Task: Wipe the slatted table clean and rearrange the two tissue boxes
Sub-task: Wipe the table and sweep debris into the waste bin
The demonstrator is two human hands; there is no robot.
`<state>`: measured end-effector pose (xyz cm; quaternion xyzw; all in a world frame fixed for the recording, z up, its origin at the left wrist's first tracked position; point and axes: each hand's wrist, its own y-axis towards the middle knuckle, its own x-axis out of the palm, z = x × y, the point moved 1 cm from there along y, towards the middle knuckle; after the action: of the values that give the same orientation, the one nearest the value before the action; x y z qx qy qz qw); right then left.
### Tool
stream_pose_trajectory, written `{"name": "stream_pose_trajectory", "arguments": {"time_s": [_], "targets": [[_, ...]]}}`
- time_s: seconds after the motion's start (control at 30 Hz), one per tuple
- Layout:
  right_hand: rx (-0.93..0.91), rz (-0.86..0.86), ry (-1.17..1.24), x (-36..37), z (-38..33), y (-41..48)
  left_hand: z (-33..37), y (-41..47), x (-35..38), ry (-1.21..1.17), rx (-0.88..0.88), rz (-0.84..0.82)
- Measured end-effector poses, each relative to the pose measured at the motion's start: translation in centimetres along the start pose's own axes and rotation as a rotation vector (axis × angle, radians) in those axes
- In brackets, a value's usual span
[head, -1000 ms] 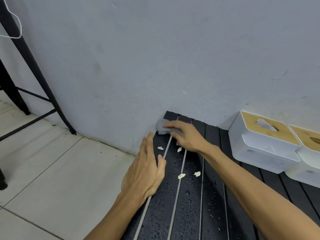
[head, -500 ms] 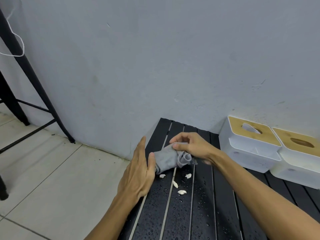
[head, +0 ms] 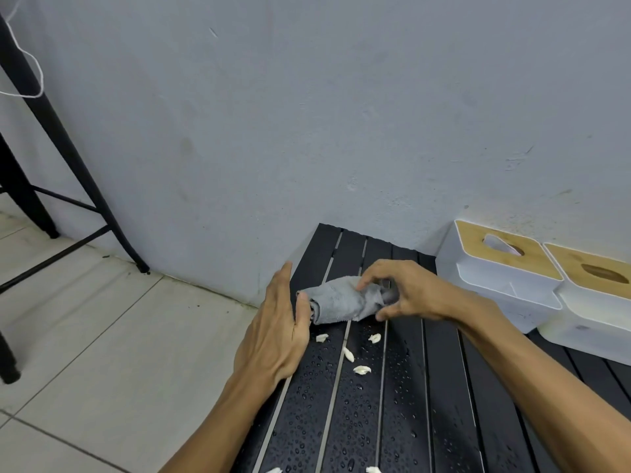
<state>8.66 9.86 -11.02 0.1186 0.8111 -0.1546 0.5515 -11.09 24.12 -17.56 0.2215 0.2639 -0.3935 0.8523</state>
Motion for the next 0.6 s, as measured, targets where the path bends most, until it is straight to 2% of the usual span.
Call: {"name": "stream_pose_trajectory", "arguments": {"time_s": [0.07,0.17,0.3,0.37,0.43,0.5,0.53,0.57,0.6], "targets": [[-0.024,0.06,0.063,-0.6,0.3,0.2,0.0,0.0,0.0,0.003,-0.001,-0.002],[0.008,0.144,0.289,-2.3,0.2,1.0,0.0,0.0,0.1,0.007,0.005,0.006],[0.253,0.312,0.563,-2.9,1.2,4.5,0.0,0.0,0.1,0.02,0.018,-0.001],[0.419,0.349,0.552,-2.0,1.8,6.8,-0.1,0.0,0.0,0.016,0.011,-0.004],[0.507,0.42,0.403,-0.5,2.2,8.5,0.0,-0.1,0.0,0.01,0.008,-0.002],[0.473,0.581,0.228,0.9,1.4,8.5,0.0,-0.1,0.0,0.0,0.003,-0.001],[0.384,0.663,0.164,1.4,0.6,8.0,0.1,-0.1,-0.1,-0.002,0.0,-0.005],[0.26,0.699,0.121,2.1,-0.2,7.3,0.1,-0.1,-0.1,-0.003,-0.002,-0.009],[0.139,0.65,0.093,2.8,-0.8,6.7,0.2,-0.1,-0.2,-0.006,-0.004,-0.011]]}}
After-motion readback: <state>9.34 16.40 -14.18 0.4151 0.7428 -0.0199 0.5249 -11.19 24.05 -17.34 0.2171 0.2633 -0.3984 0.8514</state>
